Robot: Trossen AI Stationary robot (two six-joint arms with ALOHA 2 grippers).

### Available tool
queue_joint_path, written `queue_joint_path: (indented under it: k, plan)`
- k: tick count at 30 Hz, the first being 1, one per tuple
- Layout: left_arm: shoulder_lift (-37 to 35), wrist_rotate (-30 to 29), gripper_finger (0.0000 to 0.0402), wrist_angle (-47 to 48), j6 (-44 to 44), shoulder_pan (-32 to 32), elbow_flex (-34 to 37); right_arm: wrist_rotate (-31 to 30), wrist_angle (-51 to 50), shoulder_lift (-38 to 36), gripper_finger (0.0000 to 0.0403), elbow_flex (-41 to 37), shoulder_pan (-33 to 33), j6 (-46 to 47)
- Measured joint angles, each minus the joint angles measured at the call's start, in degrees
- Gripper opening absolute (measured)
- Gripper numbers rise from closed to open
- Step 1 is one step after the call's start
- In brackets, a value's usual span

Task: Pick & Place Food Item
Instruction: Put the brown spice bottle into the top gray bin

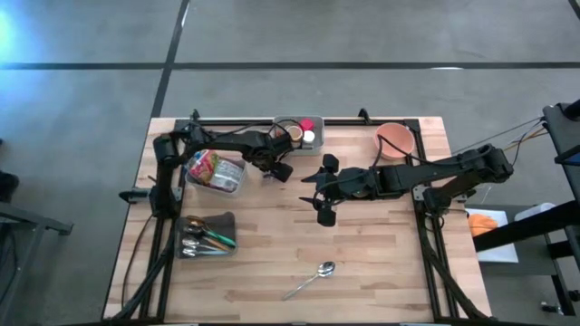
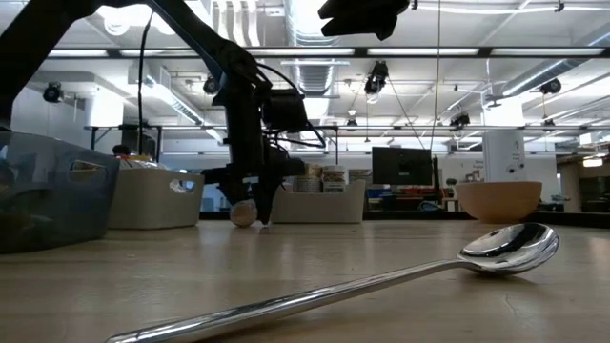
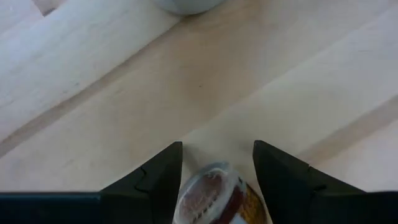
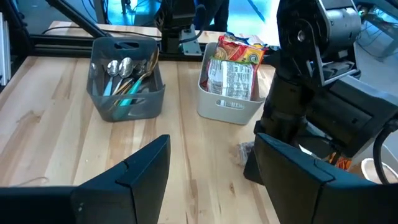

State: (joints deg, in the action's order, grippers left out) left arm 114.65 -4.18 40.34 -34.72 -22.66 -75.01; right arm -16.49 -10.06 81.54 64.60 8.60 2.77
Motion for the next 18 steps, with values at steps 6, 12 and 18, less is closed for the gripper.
queue_joint_path:
  k: [6, 12, 18]
  plan:
    - [-2.65, 0.84, 0.0199, 1.92, -0.19, -0.12, -0.06, 0.0, -0.02, 0.0, 0.0233, 0.0, 0.0, 0.04]
    - [-3.72, 1.58, 0.0199, 6.33, -3.71, -0.17, -0.08, 0.0, 0.01, 0.0, 0.0233, 0.0, 0.02, 0.05]
    - [-5.22, -2.96, 0.0199, 6.76, 14.12, -0.09, -0.08, 0.0, 0.01, 0.0, 0.0233, 0.0, 0.01, 0.03]
